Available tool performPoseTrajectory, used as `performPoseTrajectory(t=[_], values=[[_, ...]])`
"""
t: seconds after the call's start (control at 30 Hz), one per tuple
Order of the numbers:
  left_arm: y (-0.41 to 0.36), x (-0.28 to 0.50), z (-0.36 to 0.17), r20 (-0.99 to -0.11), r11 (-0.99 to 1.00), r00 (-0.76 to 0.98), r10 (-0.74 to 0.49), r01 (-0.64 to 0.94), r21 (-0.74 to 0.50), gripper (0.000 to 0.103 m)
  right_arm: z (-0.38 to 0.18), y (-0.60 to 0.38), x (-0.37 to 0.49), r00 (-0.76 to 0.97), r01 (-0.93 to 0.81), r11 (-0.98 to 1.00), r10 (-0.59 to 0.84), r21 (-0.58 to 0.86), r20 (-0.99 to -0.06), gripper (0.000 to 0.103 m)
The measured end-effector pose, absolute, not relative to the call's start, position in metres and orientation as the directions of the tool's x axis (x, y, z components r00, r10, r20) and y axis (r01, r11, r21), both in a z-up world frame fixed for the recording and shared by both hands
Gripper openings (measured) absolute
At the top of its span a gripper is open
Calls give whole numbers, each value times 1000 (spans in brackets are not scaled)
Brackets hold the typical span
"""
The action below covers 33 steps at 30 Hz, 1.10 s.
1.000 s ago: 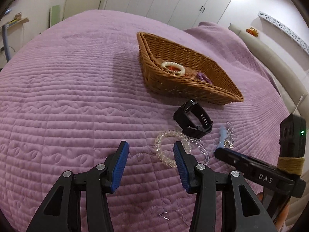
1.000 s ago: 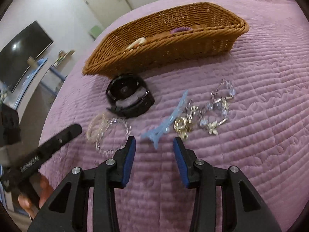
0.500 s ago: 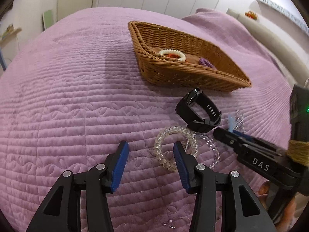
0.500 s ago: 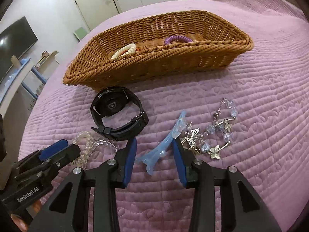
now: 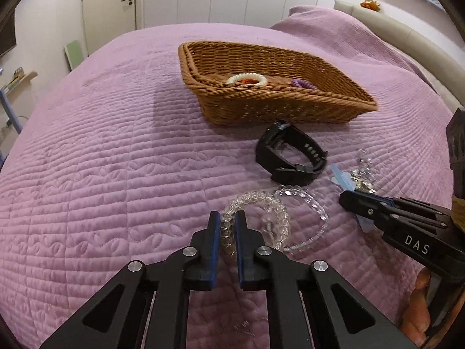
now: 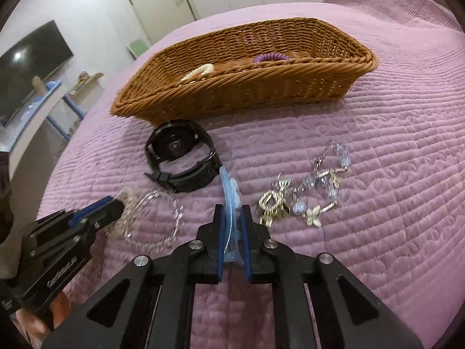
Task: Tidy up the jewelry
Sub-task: 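Drop the beaded bracelet and blue clip into the basket, opening both tools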
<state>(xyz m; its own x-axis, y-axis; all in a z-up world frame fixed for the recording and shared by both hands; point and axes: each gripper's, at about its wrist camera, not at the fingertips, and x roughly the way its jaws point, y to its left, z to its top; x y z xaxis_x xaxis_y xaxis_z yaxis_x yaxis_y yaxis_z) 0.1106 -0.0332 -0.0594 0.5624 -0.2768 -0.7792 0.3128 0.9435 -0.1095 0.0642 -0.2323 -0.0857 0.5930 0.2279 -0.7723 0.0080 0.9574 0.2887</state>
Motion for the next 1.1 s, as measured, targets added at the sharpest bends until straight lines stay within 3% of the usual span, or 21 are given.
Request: performPoseTrajectory(t=[0.4,0.57,0.97,1.1], values=[[-22,77,-39,-708,920,596,-379,330,-214,9,-74,-231,13,613,-169,940,335,295,-715,13],[-20,61,-13,-637,906,648,-418,350,-238,9,-63,-232,-13,620,-209,935,353,286,-701,13],[-48,95,86,-479,900,764,-433,396,-182,9,45,-266,1,808,-214,964,265,157,-526,13],[-69,139,94,-491,901,757,-432,390,-190,9,66,-285,46,836,-160,978,207,136,-509,13]])
